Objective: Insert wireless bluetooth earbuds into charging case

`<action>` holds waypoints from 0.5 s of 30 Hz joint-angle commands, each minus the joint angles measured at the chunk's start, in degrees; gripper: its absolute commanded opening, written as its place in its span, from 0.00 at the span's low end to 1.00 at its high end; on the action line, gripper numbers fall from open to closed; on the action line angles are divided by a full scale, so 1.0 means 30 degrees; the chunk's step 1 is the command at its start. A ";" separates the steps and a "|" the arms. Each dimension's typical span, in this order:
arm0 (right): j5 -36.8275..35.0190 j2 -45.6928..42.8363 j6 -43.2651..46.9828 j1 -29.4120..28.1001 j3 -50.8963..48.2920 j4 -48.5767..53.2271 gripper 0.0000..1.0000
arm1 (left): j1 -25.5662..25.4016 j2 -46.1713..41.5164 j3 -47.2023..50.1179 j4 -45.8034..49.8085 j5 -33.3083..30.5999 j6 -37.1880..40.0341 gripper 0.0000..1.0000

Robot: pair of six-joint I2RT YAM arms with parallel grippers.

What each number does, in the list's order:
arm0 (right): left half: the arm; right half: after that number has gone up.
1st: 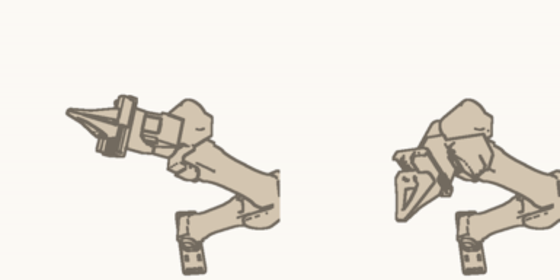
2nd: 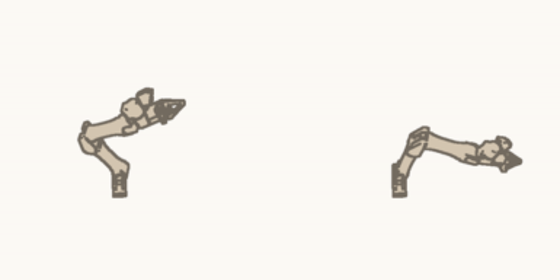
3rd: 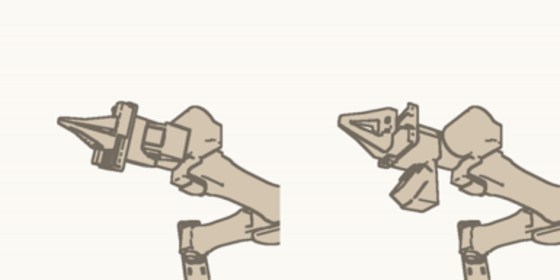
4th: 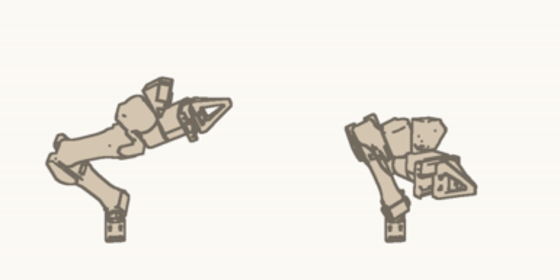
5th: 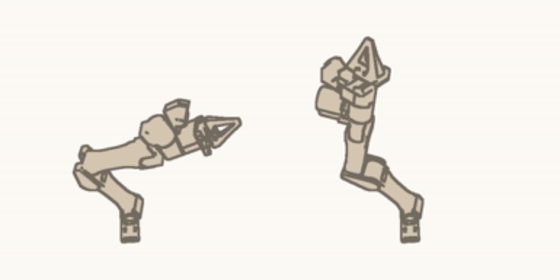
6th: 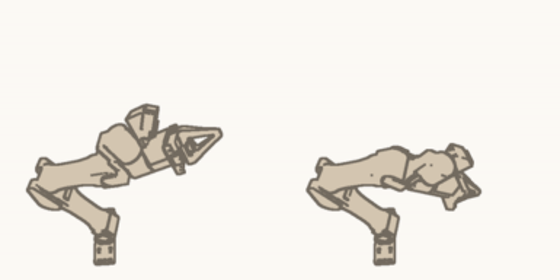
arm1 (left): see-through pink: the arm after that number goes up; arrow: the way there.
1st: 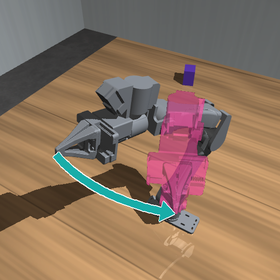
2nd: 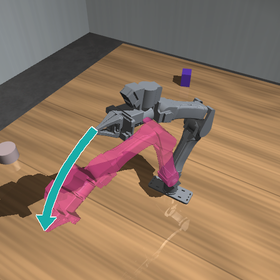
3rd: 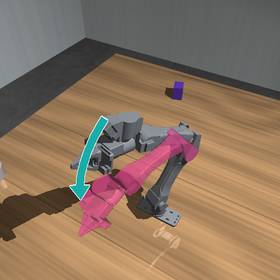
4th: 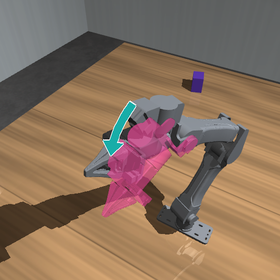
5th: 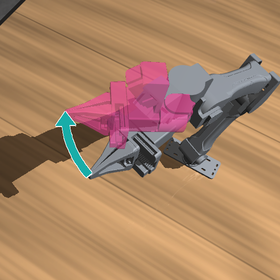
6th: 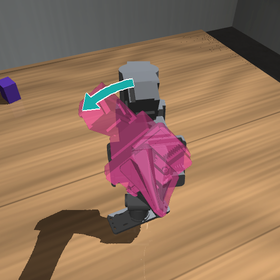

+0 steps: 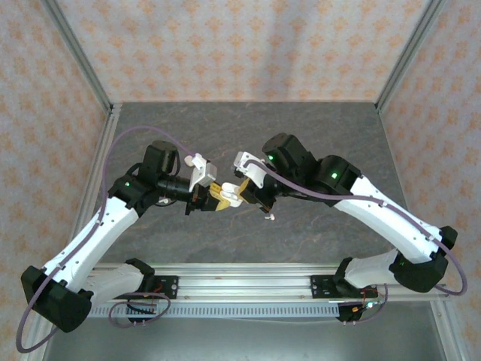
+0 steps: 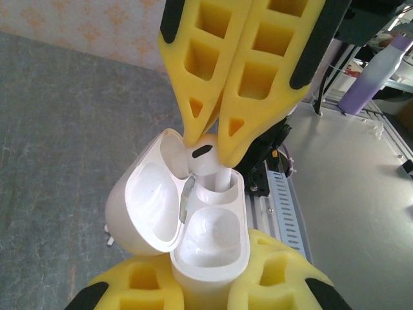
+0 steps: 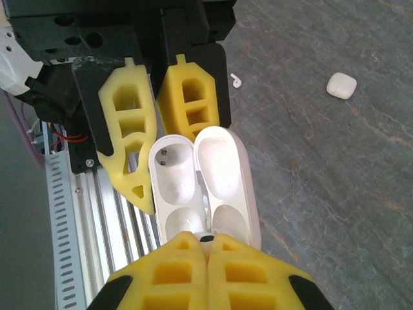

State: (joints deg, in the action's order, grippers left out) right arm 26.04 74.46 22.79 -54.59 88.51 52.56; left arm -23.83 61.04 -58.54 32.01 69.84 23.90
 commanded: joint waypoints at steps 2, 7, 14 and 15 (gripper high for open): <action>0.1278 -0.0529 0.0532 -0.0160 -0.0775 -0.1258 0.17 | 0.0196 -0.0101 -0.0880 -0.0358 0.0478 0.0149 0.00; 0.1080 -0.0599 0.0048 -0.0149 -0.1026 -0.1735 0.32 | 0.0208 -0.0130 -0.0876 -0.0296 0.0391 0.0266 0.00; 0.0162 -0.0883 -0.1783 -0.0169 -0.0787 -0.2593 0.37 | 0.0212 -0.0220 -0.0666 -0.0266 0.0187 0.0427 0.00; 0.0086 -0.0868 -0.2078 -0.0170 -0.0678 -0.2633 0.39 | 0.0218 -0.0240 -0.0643 -0.0307 0.0143 0.0412 0.00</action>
State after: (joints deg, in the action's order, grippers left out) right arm 27.64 73.43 19.73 -54.61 86.32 47.16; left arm -23.51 61.01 -59.11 32.34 69.87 24.08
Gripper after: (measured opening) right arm 0.386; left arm 0.132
